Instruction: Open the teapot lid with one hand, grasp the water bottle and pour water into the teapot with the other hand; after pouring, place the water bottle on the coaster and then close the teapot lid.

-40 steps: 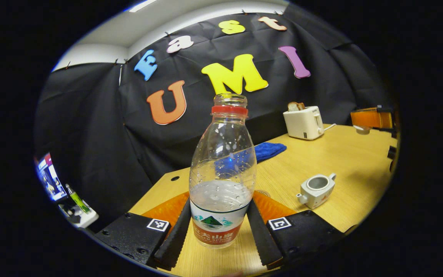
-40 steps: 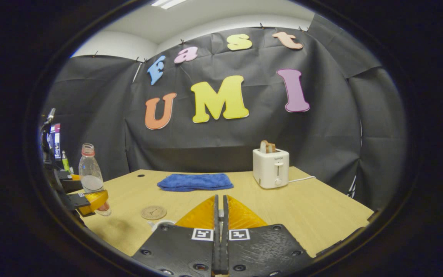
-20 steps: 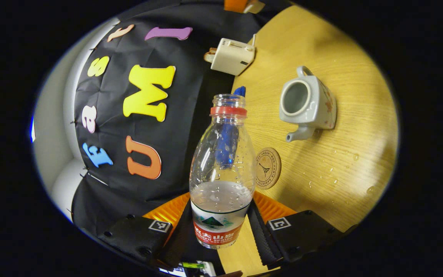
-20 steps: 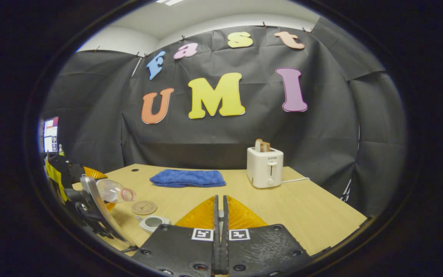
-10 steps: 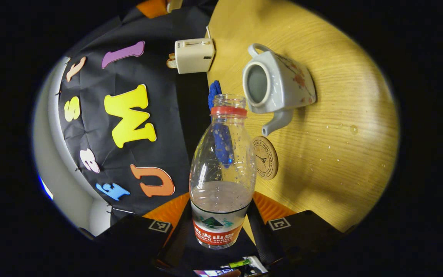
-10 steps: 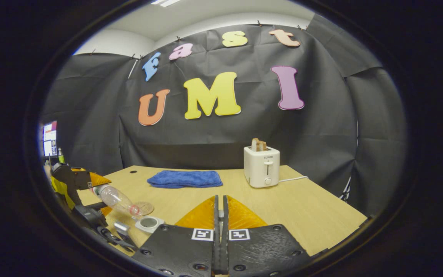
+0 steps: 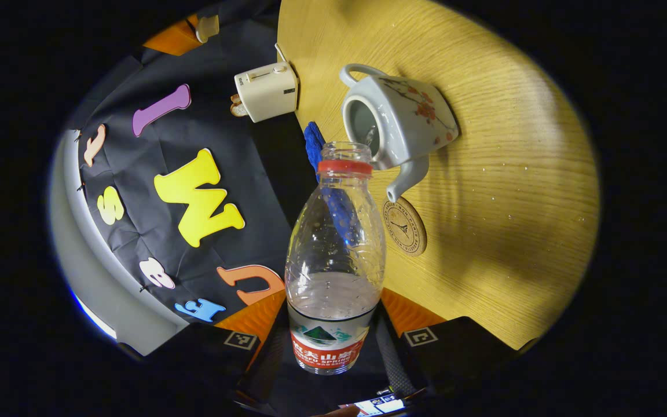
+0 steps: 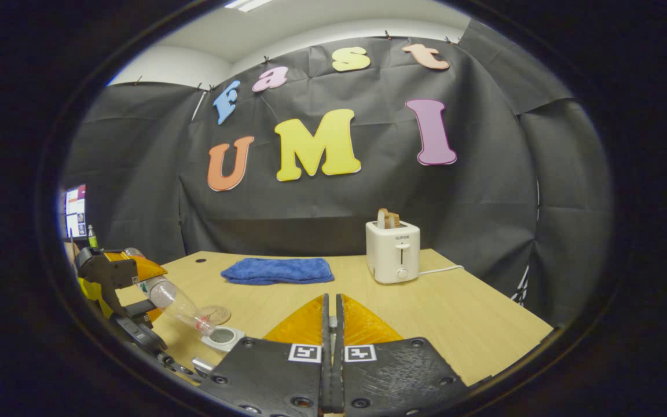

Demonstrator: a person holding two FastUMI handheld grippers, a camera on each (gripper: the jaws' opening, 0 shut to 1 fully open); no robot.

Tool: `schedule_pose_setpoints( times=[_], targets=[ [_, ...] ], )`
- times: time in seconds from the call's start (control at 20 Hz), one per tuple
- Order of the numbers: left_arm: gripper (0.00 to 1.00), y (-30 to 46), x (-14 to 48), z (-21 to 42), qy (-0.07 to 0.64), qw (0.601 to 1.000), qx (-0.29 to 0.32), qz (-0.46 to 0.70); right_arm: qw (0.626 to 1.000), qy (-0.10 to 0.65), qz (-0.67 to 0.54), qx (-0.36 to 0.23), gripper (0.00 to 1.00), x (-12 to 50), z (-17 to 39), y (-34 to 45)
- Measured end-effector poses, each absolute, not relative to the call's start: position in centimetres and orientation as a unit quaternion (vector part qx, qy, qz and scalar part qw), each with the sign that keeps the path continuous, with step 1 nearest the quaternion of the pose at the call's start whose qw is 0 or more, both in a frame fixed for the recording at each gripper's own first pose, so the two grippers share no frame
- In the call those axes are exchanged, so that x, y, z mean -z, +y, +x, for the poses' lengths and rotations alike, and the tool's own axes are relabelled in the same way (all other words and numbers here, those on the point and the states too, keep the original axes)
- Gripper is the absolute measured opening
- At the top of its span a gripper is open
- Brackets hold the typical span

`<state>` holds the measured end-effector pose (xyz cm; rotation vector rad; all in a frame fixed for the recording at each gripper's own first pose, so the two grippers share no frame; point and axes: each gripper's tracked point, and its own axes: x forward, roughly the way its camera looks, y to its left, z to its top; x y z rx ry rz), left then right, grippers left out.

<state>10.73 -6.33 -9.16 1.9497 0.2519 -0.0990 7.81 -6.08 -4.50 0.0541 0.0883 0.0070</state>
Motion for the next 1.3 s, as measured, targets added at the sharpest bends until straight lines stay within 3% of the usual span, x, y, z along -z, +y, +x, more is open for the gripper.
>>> schedule_pose_setpoints(
  times=[0.1, 0.15, 0.75, 1.3],
  targets=[
    [0.8, -6.7, 8.8, 10.8, 0.105, 0.544, 0.041, 0.831, 0.999, 0.043, 0.028, -0.003, 0.0, 4.4, 7.9, -6.2],
    [0.76, -6.9, 8.8, 10.9, 0.104, 0.54, 0.041, 0.834, 0.999, 0.043, 0.028, -0.003, 0.0, 4.4, 7.8, -6.3],
    [0.77, -7.9, 7.5, 10.7, 0.096, 0.481, 0.027, 0.871, 0.999, 0.041, 0.034, -0.013, 0.0, 4.0, 7.5, -6.3],
    [0.76, -8.2, 6.8, 11.2, 0.095, 0.461, 0.028, 0.882, 0.998, 0.044, 0.037, -0.007, 0.0, 4.1, 7.8, -7.2]
  ],
)
